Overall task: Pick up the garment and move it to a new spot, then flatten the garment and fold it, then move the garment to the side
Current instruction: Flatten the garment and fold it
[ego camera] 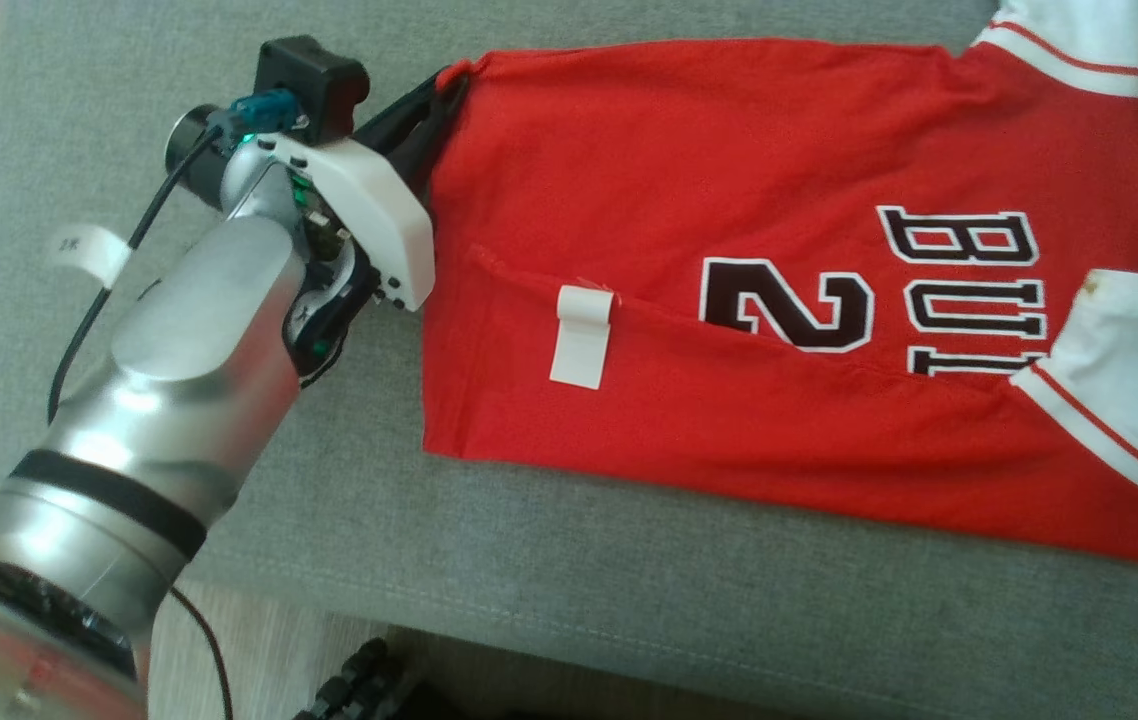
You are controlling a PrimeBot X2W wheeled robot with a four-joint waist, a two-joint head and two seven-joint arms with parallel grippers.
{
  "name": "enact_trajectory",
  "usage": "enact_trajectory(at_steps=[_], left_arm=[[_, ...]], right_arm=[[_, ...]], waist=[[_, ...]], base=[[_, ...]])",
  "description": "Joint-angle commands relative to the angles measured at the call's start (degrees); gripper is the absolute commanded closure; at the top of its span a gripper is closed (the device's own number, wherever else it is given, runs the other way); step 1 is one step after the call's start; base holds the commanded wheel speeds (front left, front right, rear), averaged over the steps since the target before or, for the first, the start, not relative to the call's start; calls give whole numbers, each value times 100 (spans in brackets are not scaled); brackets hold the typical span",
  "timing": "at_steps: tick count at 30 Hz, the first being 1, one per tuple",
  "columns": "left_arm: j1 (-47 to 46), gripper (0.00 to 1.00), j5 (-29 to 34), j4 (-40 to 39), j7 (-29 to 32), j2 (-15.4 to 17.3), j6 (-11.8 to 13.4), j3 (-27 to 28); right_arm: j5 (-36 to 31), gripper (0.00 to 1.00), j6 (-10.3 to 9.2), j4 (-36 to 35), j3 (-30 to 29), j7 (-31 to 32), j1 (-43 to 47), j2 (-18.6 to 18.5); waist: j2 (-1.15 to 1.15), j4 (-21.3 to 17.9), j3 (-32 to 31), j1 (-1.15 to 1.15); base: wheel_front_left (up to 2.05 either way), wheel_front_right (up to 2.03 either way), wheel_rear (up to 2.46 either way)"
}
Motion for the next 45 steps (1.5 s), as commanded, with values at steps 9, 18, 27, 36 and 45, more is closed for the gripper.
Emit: enact_trajectory(at_steps=[9,18,27,36,45], left_arm=[[-450,100,-288,280,-269,178,8,-78],[-878,100,-80,426,-581,155,333,301],[-338,100,479,-66,-590,326,647,1076],[568,100,903,-73,-591,486,755,1669],[1382,100,1270,-79,-591,653,891,2174]], right_arm=[[-89,100,12,184,141,29,-275,-57],[-455,100,12,-258,-462,-1534,-444,-22],[-568,100,12,-56,-1034,-2360,-249,378],[479,100,12,-393,-612,-2832,820,783],[1826,100,12,-1839,168,-2673,2693,884]], waist=[[0,-22,14,0],[0,-142,-75,0],[0,-476,-404,0],[0,-1026,-816,0],[0,-1414,-1179,0]], base=[[0,0,0],[0,0,0],[0,0,0],[0,0,0],[0,0,0]])
